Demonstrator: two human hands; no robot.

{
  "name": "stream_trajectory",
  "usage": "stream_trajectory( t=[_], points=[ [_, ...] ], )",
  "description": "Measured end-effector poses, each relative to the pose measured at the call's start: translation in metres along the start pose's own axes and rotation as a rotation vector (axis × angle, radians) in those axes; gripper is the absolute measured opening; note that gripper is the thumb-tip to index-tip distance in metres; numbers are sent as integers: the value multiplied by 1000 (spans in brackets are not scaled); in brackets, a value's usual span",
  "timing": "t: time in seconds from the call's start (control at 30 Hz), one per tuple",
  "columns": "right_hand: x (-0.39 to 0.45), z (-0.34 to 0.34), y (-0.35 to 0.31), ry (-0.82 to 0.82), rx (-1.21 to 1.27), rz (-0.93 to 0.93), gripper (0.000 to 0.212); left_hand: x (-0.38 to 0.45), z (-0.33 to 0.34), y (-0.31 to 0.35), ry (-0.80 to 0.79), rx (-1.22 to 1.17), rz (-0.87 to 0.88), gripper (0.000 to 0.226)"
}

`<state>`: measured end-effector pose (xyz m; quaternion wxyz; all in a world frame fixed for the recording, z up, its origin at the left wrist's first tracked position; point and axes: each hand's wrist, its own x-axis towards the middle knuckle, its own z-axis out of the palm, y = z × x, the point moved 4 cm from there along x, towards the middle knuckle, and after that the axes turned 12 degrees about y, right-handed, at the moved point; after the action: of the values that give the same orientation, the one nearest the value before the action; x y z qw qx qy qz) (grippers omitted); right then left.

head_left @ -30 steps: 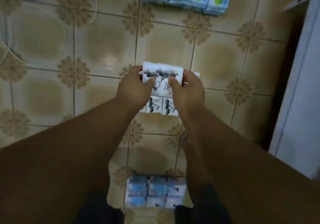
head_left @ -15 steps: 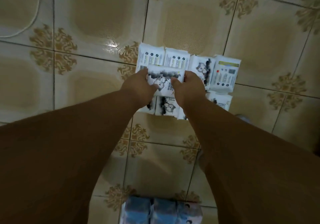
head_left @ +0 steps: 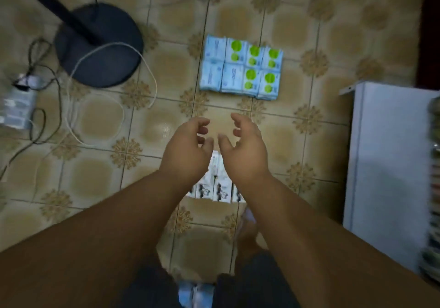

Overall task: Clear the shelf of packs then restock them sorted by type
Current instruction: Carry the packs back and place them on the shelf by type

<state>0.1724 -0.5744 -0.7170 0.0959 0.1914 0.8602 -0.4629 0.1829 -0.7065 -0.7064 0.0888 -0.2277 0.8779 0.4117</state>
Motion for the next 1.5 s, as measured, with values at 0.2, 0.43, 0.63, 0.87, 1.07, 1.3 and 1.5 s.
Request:
stream_trajectory(
  t=[0.2,0.43,0.63,0.87,1.07,1.3,1.5],
  points=[
    [52,-50,-75,55,15,-45,49,43,-38,91,92,-106,41,32],
    [151,-2,-98,117,12,102,46,169,-17,88,-51,-94,24,30],
    [246,64,-60,125,27,218,41,285,36,46,-103,-13,-52,25],
    [382,169,27,-13,-28,159,40,411,141,-30,-14,-12,-213,24],
    [482,238,98,-84,-113,153,41,499,226,-107,34,47,-263,33],
    [530,256,147,132,-260,165,49,550,268,-152,65,169,-254,55],
    [547,249,175,157,-453,371,65,562,279,-148,97,150,-203,41]
  ],
)
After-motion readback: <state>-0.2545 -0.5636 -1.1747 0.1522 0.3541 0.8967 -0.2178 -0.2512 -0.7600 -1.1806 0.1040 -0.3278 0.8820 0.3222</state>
